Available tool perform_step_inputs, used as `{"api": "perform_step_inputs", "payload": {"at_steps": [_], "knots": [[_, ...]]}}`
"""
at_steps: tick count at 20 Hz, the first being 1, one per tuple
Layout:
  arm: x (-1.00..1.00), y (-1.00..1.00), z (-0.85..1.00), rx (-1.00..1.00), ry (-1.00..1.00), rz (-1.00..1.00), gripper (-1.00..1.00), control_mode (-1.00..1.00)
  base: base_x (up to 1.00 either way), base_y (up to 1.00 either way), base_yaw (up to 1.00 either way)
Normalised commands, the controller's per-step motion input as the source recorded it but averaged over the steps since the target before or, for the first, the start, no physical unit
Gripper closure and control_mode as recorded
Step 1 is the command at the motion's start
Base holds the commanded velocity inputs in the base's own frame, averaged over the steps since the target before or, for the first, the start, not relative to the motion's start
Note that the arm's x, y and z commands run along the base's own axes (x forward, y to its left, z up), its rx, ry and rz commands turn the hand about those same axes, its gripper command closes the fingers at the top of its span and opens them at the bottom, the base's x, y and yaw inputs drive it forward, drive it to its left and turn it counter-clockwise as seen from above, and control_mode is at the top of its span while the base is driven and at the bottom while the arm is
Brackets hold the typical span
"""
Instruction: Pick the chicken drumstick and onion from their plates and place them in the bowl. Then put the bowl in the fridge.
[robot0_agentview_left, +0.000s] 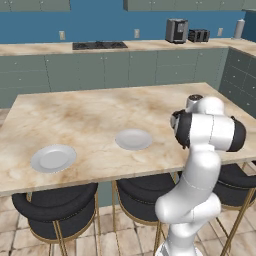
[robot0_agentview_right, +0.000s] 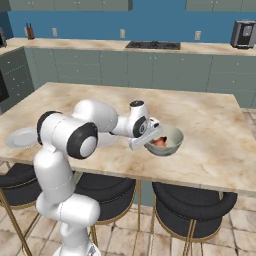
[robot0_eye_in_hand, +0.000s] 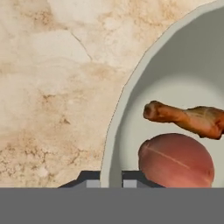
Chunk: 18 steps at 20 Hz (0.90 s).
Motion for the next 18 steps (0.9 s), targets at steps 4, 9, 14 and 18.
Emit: {"api": "perform_step_inputs", "payload": {"at_steps": [4,9,14,18], "knots": [[-0.39,0.17,0.46,0.00,-0.08,0.18,1.00,-1.00,0.00,0.00,0.00],[-0.40,0.32,0.70,0.00,-0.01,0.27,1.00,-1.00,0.00,0.00,0.00],[-0.41,0.37,0.47,0.00,0.01,0.31,1.00,-1.00,0.00,0.00,0.00],[-0.42,0.44,0.33,0.00,0.02,0.33,1.00,-1.00,0.00,0.00,0.00]]}}
